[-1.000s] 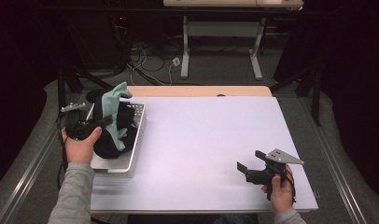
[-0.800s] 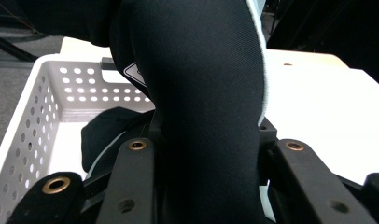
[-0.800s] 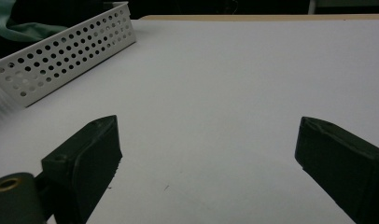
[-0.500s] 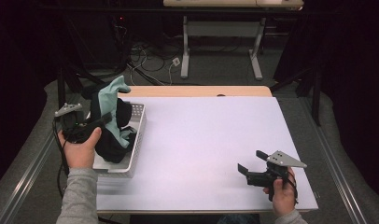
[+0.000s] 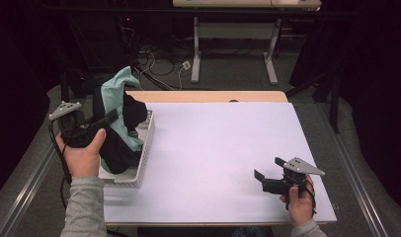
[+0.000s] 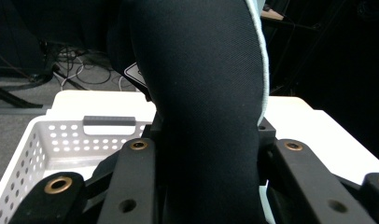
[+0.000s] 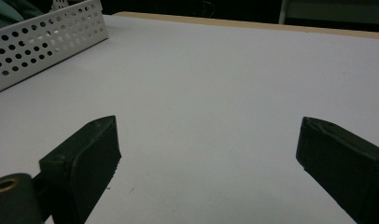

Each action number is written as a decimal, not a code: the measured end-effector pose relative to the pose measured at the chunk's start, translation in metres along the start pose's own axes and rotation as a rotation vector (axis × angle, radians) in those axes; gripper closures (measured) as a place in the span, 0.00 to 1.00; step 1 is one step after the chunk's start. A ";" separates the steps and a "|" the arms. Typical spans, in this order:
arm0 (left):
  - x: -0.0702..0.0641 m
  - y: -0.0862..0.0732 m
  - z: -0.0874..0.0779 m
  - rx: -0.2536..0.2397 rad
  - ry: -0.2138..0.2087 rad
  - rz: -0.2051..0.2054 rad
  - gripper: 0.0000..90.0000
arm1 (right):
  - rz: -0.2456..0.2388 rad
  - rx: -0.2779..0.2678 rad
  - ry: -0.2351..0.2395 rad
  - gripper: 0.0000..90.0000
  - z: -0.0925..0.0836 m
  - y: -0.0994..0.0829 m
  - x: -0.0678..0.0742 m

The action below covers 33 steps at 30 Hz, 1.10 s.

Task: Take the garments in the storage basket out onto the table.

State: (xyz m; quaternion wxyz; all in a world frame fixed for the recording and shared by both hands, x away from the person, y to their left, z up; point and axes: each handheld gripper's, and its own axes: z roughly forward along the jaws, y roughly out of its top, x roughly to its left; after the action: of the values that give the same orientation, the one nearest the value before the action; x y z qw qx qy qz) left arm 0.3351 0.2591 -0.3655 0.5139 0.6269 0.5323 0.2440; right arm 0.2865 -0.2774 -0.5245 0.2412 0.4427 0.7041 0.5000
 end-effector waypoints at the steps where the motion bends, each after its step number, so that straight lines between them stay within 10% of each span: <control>1: -0.002 0.002 0.000 0.001 -0.003 0.003 0.72 | 0.006 -0.005 -0.002 0.06 0.001 0.000 0.001; 14: -0.027 0.014 -0.011 -0.025 -0.046 0.013 0.72 | -0.008 0.016 -0.027 0.03 0.004 0.000 0.008; 33: -0.113 0.043 0.009 -0.061 -0.211 0.134 0.72 | 0.017 0.010 -0.007 0.03 -0.003 0.001 0.002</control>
State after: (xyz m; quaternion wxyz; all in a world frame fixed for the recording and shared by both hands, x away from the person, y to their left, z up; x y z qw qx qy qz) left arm 0.3257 0.1562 -0.3027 0.5683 0.6674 0.4245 0.2267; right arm 0.2830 -0.2767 -0.5224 0.2374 0.4516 0.7019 0.4970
